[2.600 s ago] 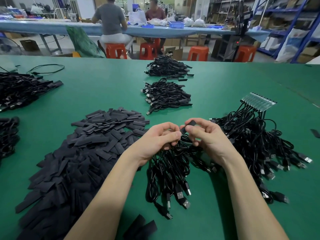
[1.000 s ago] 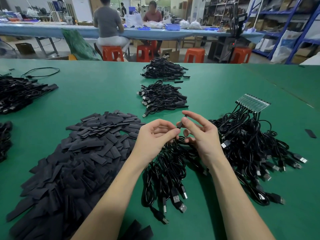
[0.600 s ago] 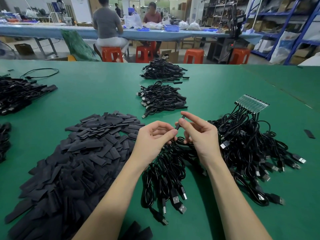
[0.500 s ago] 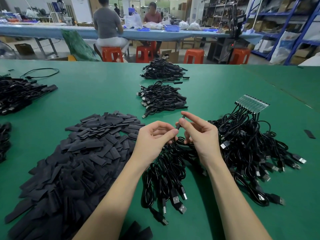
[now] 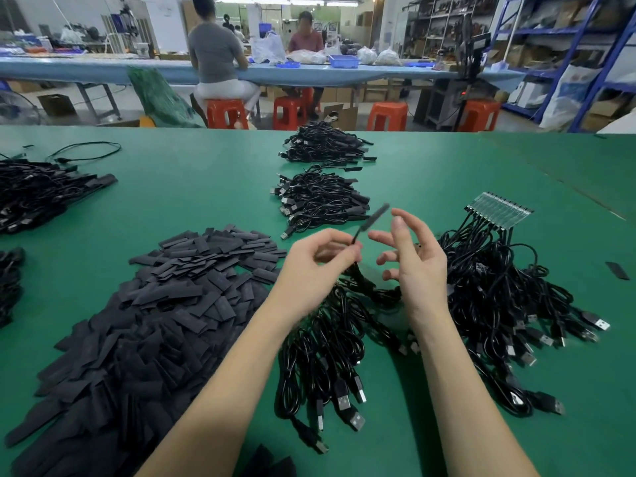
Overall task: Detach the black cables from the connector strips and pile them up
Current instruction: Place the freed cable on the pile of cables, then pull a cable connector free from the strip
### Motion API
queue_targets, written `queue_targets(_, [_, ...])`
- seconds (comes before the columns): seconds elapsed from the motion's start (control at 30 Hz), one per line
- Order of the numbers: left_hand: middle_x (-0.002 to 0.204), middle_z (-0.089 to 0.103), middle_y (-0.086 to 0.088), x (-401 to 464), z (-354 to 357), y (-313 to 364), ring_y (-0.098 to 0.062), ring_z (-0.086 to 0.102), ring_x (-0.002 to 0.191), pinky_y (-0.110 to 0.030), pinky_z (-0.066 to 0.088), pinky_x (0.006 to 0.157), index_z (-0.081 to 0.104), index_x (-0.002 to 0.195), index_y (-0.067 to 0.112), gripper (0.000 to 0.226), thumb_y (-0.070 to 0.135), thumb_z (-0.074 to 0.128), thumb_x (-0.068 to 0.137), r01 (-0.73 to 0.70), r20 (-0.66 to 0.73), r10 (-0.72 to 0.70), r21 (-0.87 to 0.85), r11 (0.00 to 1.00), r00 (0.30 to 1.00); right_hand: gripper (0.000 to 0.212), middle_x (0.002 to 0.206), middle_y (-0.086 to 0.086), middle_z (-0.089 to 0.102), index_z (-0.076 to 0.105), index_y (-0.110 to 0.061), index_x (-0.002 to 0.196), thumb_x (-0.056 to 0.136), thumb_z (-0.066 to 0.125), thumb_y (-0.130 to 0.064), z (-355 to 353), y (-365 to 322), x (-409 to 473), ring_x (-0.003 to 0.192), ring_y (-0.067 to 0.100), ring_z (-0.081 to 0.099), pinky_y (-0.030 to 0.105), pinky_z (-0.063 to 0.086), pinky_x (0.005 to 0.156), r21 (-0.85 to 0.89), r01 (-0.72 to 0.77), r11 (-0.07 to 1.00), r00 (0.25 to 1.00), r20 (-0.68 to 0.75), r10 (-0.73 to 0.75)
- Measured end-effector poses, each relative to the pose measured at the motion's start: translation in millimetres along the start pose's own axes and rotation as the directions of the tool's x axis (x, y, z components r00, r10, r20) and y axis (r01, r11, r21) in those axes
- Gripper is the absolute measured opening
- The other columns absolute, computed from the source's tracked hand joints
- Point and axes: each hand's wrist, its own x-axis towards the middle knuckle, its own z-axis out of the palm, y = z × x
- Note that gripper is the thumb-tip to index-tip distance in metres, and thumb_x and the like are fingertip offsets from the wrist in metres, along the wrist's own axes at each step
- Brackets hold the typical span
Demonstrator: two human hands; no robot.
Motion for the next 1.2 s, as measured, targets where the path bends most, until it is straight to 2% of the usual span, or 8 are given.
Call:
queue_targets(0.17, [0.08,0.073,0.005,48.3,-6.5,40.6,-0.01,0.073,0.077,-0.017,0.054,0.075,0.069,0.094,0.024,0.003,0.021,0.069,0.095,-0.128,-0.155,0.128,0.014,0.992,0.98,0.022,0.082,-0.01,0.077,0.07,-0.029,0.097,0.099,0.057,-0.046,0.8,11.5,-2.6,0.058,0.008,0.056,0.028,0.046,0.058,-0.303,0.065,0.951,0.996,-0.042,-0.081])
queue_targets(0.27, [0.078,0.07,0.008,95.1,-12.5,55.7,-0.013,0.071,0.07,-0.02,0.054,0.069,0.072,0.09,0.027,0.004,0.026,0.069,0.093,-0.187,-0.201,0.247,0.277,0.943,0.948,0.021,0.078,-0.019,0.074,0.071,-0.03,0.086,0.095,0.06,-0.046,3.8,17.7,-6.2,0.065,0.001,0.065,0.028,0.053,0.067,-0.508,0.104,0.855,0.995,0.044,-0.094])
queue_targets(0.4, [0.093,0.068,0.009,150.9,-10.2,33.9,-0.016,0.064,0.089,-0.029,0.049,0.072,0.074,0.097,0.031,0.015,0.032,0.06,0.092,-0.14,-0.096,0.366,0.812,0.566,0.925,0.023,0.079,-0.03,0.068,0.071,-0.035,0.085,0.087,0.062,-0.056,6.7,24.4,-12.4,0.062,-0.006,0.056,0.023,0.043,0.062,-0.782,0.176,0.598,0.984,0.159,-0.082])
queue_targets(0.6, [0.123,0.05,-0.009,184.4,-11.3,-38.9,-0.029,0.049,0.115,-0.042,0.044,0.089,0.067,0.114,0.019,0.028,0.039,0.064,0.095,-0.055,0.03,0.19,0.991,0.126,0.981,0.021,0.079,-0.027,0.068,0.071,-0.033,0.086,0.086,0.066,-0.053,6.3,26.3,-10.4,0.069,-0.001,0.056,0.025,0.043,0.066,-0.788,0.153,0.596,0.987,0.15,-0.055])
queue_targets(0.83, [0.122,0.052,-0.009,169.3,-15.2,-37.7,-0.031,0.055,0.111,-0.044,0.051,0.089,0.052,0.126,0.018,0.045,0.042,0.067,0.092,0.039,-0.089,0.101,0.91,0.412,0.991,0.018,0.091,-0.023,0.07,0.071,-0.034,0.095,0.089,0.063,-0.048,6.5,23.5,-10.2,0.083,0.006,0.06,0.029,0.05,0.076,-0.794,0.19,0.578,0.978,0.206,-0.039])
queue_targets(1.0, [0.099,0.063,0.0,115.5,-19.7,-9.2,-0.017,0.057,0.091,-0.038,0.05,0.092,0.063,0.102,0.021,0.01,0.022,0.065,0.092,0.026,-0.075,0.04,0.715,0.699,0.996,0.029,0.107,-0.017,0.072,0.068,-0.036,0.109,0.096,0.051,-0.054,10.0,16.2,-10.1,0.108,0.019,0.058,0.032,0.042,0.077,-0.891,0.222,0.395,0.951,0.288,0.114])
queue_targets(1.07, [0.098,0.067,0.006,82.0,-24.0,-7.2,-0.013,0.061,0.092,-0.031,0.051,0.091,0.065,0.096,0.027,0.003,0.028,0.063,0.094,0.052,0.049,-0.118,0.687,0.725,0.992,0.027,0.1,-0.015,0.073,0.069,-0.036,0.103,0.095,0.051,-0.054,9.8,8.8,-8.3,0.102,0.021,0.063,0.031,0.041,0.073,-0.909,0.19,0.37,0.957,0.255,0.135])
queue_targets(1.2, [0.114,0.066,0.0,36.6,-30.3,-18.9,-0.018,0.06,0.101,-0.031,0.047,0.091,0.064,0.112,0.023,0.026,0.041,0.047,0.102,0.114,0.175,-0.393,0.784,0.611,0.903,0.025,0.087,-0.015,0.072,0.07,-0.038,0.097,0.093,0.052,-0.055,4.8,-7.7,-0.6,0.092,0.018,0.065,0.03,0.042,0.071,-0.92,0.146,0.364,0.964,0.214,0.156])
